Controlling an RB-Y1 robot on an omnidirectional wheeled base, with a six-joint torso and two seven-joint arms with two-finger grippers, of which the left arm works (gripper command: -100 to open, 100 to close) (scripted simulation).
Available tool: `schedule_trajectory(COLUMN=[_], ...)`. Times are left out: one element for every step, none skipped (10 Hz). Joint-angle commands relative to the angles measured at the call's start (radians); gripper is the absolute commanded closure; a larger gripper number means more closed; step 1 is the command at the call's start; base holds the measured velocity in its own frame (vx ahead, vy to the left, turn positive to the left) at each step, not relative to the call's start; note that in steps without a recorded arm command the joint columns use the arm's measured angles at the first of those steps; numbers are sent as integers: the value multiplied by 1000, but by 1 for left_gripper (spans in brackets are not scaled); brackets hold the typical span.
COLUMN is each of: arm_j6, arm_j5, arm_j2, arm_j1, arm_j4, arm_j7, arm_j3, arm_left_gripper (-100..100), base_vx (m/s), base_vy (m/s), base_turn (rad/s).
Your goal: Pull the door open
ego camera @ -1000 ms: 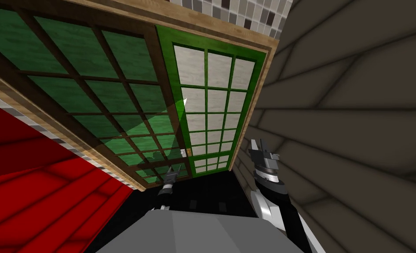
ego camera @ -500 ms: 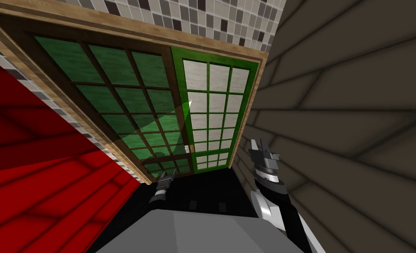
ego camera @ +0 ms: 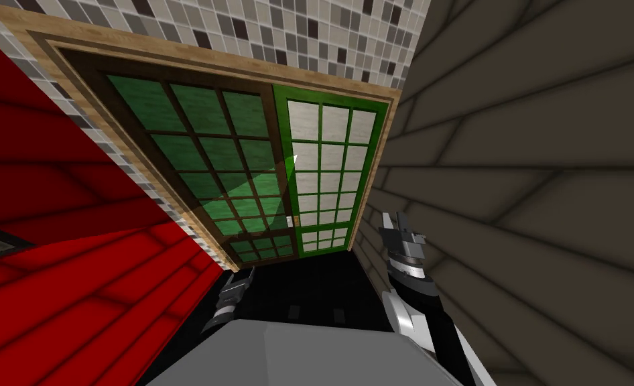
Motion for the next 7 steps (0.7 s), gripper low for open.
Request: schedule_trajectory(arm_j6=[7,9,9,12,13,15,17], arm_j5=[13,20,20,32,40,48,57], arm_j2=[11,16,16,22,25,28,29], arm_j1=[6,11,11,18,20,23,22], arm_j4=[21,30,30,47,58,69,82], arm_j7=[-12,-17,-17,-26,-33,-40,-48], arm_j3=[30,45,45,71,88,106,125], arm_left_gripper=[-100,-100,-100,-100,-100,-100,-100], base_vx=[-176,-124,-77,-101,-120,-122,-110], base_vy=[35,31,20,26,25,43,49], base_turn=[-10,-23,-6,-34,-53,-56,-86])
